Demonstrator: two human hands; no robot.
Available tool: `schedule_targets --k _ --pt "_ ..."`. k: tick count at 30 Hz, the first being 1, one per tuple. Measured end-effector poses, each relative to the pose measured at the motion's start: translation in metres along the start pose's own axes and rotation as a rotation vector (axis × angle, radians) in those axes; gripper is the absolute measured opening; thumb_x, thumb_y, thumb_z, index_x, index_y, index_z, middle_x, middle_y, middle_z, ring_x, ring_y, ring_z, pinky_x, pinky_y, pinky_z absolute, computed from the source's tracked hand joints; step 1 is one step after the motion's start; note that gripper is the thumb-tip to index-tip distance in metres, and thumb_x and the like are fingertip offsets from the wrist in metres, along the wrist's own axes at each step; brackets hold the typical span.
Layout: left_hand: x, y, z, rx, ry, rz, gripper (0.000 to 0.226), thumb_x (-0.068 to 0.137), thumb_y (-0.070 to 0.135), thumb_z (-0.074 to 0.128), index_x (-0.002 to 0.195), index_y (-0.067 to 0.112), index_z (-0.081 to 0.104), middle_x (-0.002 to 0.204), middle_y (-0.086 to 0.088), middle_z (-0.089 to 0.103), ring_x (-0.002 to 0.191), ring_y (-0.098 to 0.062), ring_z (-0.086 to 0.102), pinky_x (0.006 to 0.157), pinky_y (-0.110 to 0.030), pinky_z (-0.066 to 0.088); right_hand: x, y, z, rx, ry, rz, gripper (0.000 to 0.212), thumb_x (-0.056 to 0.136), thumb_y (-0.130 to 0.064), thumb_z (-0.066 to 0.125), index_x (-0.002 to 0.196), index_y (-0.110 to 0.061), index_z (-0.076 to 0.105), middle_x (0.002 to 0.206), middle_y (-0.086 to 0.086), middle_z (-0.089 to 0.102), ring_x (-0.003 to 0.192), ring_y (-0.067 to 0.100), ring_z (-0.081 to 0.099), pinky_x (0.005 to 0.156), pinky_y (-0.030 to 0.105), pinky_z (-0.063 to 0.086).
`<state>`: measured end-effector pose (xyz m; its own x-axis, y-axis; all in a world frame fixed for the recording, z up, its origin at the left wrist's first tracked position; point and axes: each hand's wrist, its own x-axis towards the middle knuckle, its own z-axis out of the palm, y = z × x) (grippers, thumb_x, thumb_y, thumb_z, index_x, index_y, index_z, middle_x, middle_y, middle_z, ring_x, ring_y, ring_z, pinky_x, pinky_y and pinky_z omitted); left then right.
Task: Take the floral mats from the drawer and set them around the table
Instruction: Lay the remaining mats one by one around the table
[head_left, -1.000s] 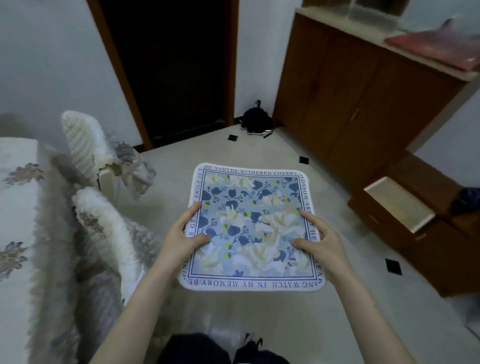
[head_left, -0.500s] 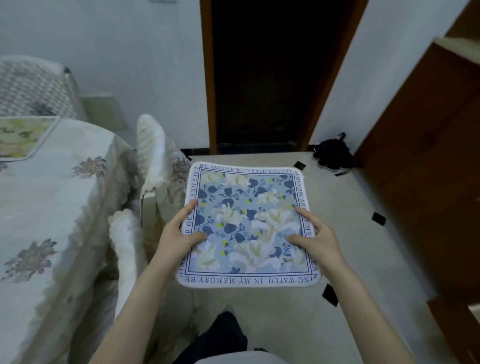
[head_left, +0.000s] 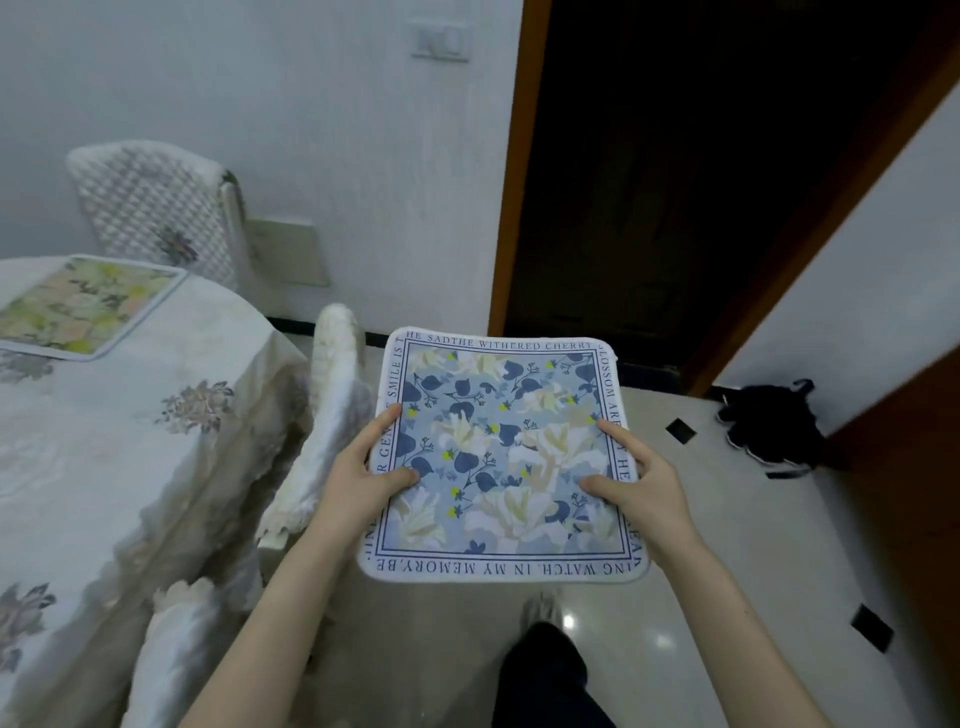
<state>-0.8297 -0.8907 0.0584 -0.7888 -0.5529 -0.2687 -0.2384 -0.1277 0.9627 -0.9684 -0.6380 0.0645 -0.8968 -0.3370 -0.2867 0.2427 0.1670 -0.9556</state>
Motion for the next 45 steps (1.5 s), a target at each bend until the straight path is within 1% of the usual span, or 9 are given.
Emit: schedule_targets --k 8,11,13,22,27,32,35,41,45 --pt "0.091 0.028 0.041 -0.080 0.309 0.005 0.074 0.075 -0.011 0.066 0.131 0.036 0.053 0.111 0.012 0.069 0.092 -0.007 0.068 0.072 -0.021 0.056 0.171 -0.065 0.005 -0.061 -0.280 0.009 0.068 0.071 0.013 0.073 0.122 -0.029 0.062 0.102 0.003 0.072 0.087 0.024 0.072 0.067 0.040 0.060" --pt "0.108 0.038 0.041 -0.117 0.442 0.002 0.074 0.074 -0.010 0.067 0.129 0.038 0.055 0.114 0.013 0.067 0.094 -0.008 0.068 0.077 -0.027 0.057 0.220 -0.089 0.025 -0.098 -0.422 0.000 0.067 0.071 0.014 0.073 0.123 -0.028 0.061 0.105 0.001 0.071 0.088 0.022 0.072 0.067 0.037 0.060" --pt "0.115 0.041 0.035 -0.147 0.537 -0.005 0.074 0.074 -0.011 0.068 0.126 0.040 0.056 0.108 0.014 0.069 0.090 -0.007 0.069 0.072 -0.024 0.057 0.246 -0.100 0.046 -0.143 -0.510 -0.018 0.068 0.071 0.012 0.073 0.123 -0.029 0.061 0.108 -0.001 0.070 0.089 0.020 0.071 0.067 0.035 0.060" --pt "0.127 0.034 -0.043 -0.244 0.835 -0.019 0.074 0.075 -0.008 0.068 0.129 0.041 0.054 0.110 0.012 0.070 0.094 -0.013 0.069 0.080 -0.035 0.057 0.310 -0.111 0.194 -0.238 -0.847 -0.032 0.068 0.069 0.009 0.076 0.117 -0.039 0.063 0.114 0.003 0.068 0.090 0.025 0.071 0.073 0.046 0.060" --pt "0.137 0.024 -0.105 -0.281 0.976 0.006 0.074 0.075 -0.008 0.068 0.130 0.039 0.053 0.114 0.009 0.068 0.092 -0.011 0.069 0.073 -0.029 0.058 0.326 -0.113 0.290 -0.286 -0.982 -0.060 0.067 0.070 0.006 0.077 0.118 -0.038 0.064 0.116 0.001 0.068 0.092 0.024 0.071 0.078 0.049 0.058" --pt "0.148 0.019 -0.167 -0.278 1.042 0.021 0.073 0.078 -0.007 0.067 0.134 0.037 0.051 0.132 0.012 0.056 0.107 -0.008 0.063 0.077 -0.025 0.057 0.335 -0.117 0.380 -0.319 -1.077 -0.075 0.067 0.071 0.008 0.076 0.120 -0.035 0.063 0.109 0.001 0.071 0.086 0.025 0.072 0.075 0.048 0.059" --pt "0.156 0.013 -0.195 -0.227 1.109 -0.017 0.072 0.078 -0.004 0.068 0.134 0.038 0.050 0.135 0.017 0.048 0.113 -0.006 0.056 0.075 -0.019 0.056 0.344 -0.109 0.425 -0.356 -1.120 -0.104 0.064 0.068 0.003 0.080 0.113 -0.040 0.066 0.117 0.000 0.067 0.098 0.025 0.069 0.080 0.048 0.058" --pt "0.178 -0.021 -0.231 -0.337 1.196 -0.101 0.072 0.079 -0.003 0.069 0.129 0.046 0.051 0.139 0.009 0.050 0.111 -0.016 0.061 0.084 -0.041 0.057 0.366 -0.087 0.505 -0.445 -1.221 -0.119 0.064 0.067 0.000 0.081 0.108 -0.047 0.065 0.126 0.000 0.062 0.109 0.023 0.063 0.083 0.047 0.057" --pt "0.196 -0.036 -0.250 -0.331 1.288 -0.174 0.072 0.079 -0.006 0.068 0.131 0.041 0.049 0.141 0.007 0.047 0.110 -0.017 0.060 0.081 -0.033 0.058 0.378 -0.068 0.558 -0.518 -1.304 -0.169 0.063 0.068 0.001 0.081 0.109 -0.044 0.063 0.127 0.001 0.060 0.113 0.023 0.060 0.083 0.047 0.057"
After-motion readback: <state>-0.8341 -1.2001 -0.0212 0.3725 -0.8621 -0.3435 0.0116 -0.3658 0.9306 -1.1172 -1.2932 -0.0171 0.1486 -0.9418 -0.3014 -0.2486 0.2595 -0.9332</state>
